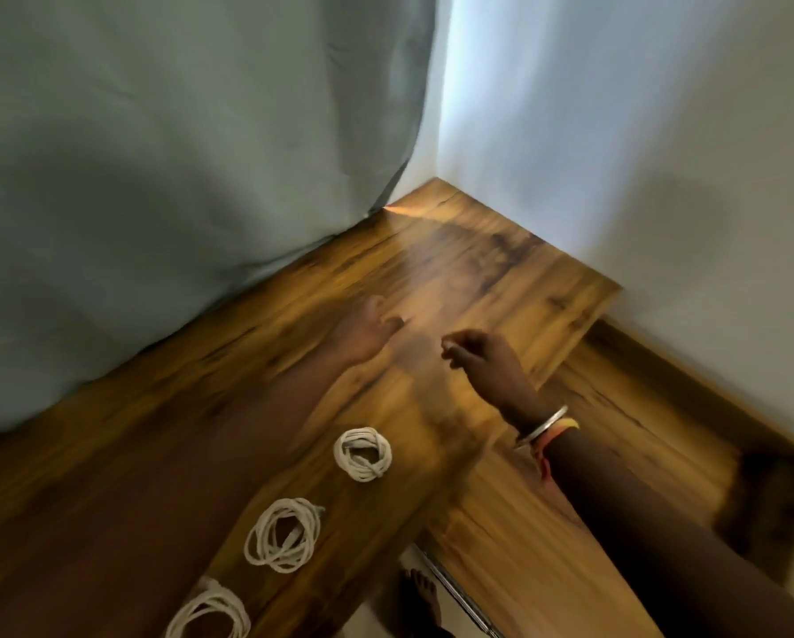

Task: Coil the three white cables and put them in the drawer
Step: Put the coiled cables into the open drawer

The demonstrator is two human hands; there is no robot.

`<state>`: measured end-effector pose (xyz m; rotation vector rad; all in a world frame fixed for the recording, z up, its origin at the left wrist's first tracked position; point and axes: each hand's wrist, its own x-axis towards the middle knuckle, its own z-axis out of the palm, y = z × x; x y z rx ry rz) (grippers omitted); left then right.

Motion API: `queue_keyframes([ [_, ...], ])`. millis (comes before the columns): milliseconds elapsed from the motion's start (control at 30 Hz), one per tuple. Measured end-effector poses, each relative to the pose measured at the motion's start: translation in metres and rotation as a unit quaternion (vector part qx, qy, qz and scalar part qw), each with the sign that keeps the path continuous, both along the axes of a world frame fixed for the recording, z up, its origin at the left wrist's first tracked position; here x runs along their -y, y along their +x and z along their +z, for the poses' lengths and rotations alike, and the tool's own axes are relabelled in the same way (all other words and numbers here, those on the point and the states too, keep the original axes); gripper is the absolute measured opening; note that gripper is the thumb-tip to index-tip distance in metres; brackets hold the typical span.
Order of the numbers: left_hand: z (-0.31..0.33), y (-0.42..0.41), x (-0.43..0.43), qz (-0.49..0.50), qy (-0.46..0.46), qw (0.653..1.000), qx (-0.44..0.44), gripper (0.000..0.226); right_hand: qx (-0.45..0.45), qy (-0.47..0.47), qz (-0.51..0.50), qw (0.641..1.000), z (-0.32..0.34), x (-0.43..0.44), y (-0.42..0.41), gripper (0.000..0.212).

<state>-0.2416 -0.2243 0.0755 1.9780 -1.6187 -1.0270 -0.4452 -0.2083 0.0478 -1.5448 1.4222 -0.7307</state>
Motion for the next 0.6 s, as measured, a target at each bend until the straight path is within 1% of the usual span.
queue_keyframes([
  [133,0.024,-0.082,0.023,-0.096,-0.052,0.994,-0.011,0.063,-0.007,-0.034,-0.091,0.995,0.025,-0.003,-0.065,0.019],
  [200,0.021,-0.123,0.024,-0.163,-0.049,0.985,-0.016,0.061,-0.016,-0.026,-0.138,0.99,0.023,-0.016,-0.1,0.019],
  [267,0.004,-0.157,0.02,-0.227,-0.024,0.974,0.001,0.062,-0.022,0.005,-0.177,0.984,0.006,-0.033,-0.131,0.017],
  [333,-0.017,-0.191,0.007,-0.289,0.006,0.957,0.035,0.062,-0.049,0.041,-0.224,0.973,-0.025,-0.058,-0.164,0.018],
  [433,-0.061,-0.226,-0.022,-0.354,0.04,0.93,0.086,0.06,-0.116,0.118,-0.283,0.945,-0.077,-0.106,-0.205,0.034],
  [500,-0.099,-0.243,-0.038,-0.398,0.098,0.906,0.106,0.068,-0.14,0.178,-0.318,0.921,-0.111,-0.139,-0.232,0.045],
  [600,-0.145,-0.247,-0.054,-0.417,0.181,0.883,0.118,0.081,-0.139,0.233,-0.357,0.894,-0.142,-0.173,-0.256,0.052],
])
